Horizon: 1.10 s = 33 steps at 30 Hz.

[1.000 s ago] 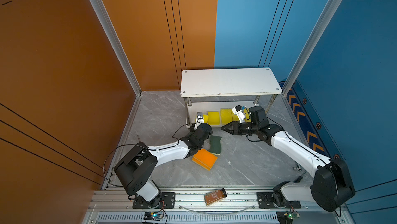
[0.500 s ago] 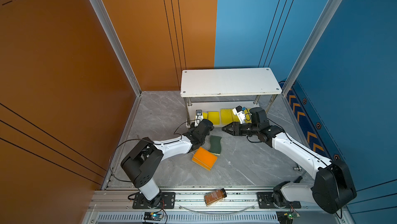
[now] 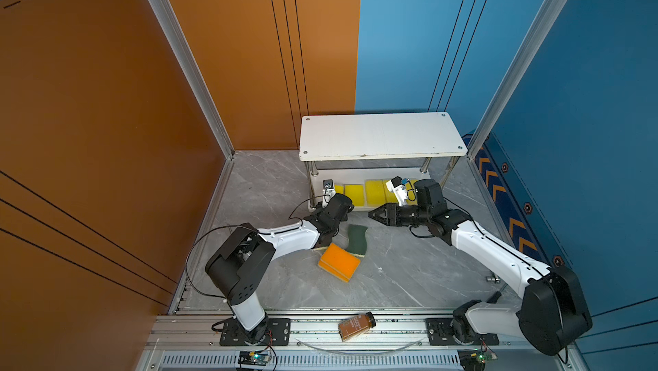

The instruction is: Place and organize the cleaning sponges onto the shelf

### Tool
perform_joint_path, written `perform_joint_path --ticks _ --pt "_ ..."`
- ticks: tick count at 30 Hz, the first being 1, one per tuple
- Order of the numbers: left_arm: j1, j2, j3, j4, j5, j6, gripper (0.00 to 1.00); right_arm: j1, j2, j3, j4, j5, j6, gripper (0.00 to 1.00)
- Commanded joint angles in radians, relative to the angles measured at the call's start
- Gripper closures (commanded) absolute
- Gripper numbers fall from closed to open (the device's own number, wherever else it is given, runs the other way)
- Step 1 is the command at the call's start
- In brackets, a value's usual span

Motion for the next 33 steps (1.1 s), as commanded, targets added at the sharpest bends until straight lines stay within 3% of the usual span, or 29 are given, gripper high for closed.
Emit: perform_joint_path --ticks 1,33 --pt "0.011 0.019 0.031 -0.039 0.020 -0.013 0.50 -0.009 -0.021 -0.012 0.025 -0.007 0.007 0.59" --pt "0.045 0.076 0.072 -0.110 0.087 -0.069 0.49 -0.022 -0.017 -0.036 0.058 -0.021 0.016 0.58"
